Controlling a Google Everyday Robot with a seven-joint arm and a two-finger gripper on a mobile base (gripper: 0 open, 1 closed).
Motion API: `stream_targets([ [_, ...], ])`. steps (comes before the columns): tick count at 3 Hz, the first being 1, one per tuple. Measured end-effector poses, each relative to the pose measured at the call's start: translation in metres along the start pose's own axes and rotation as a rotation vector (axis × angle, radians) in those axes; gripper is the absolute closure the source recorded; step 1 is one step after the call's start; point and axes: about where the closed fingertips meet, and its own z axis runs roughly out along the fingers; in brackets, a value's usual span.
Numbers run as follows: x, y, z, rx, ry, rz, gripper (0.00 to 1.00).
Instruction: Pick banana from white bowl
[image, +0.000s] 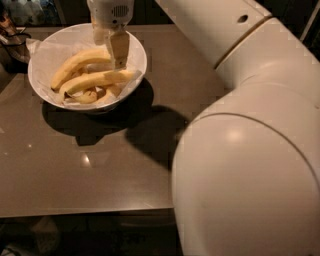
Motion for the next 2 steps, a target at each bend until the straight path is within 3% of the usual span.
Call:
stream_targets([
  [2,-0.006,-0.018,0.019,-0.016,-0.019,-0.026,0.39],
])
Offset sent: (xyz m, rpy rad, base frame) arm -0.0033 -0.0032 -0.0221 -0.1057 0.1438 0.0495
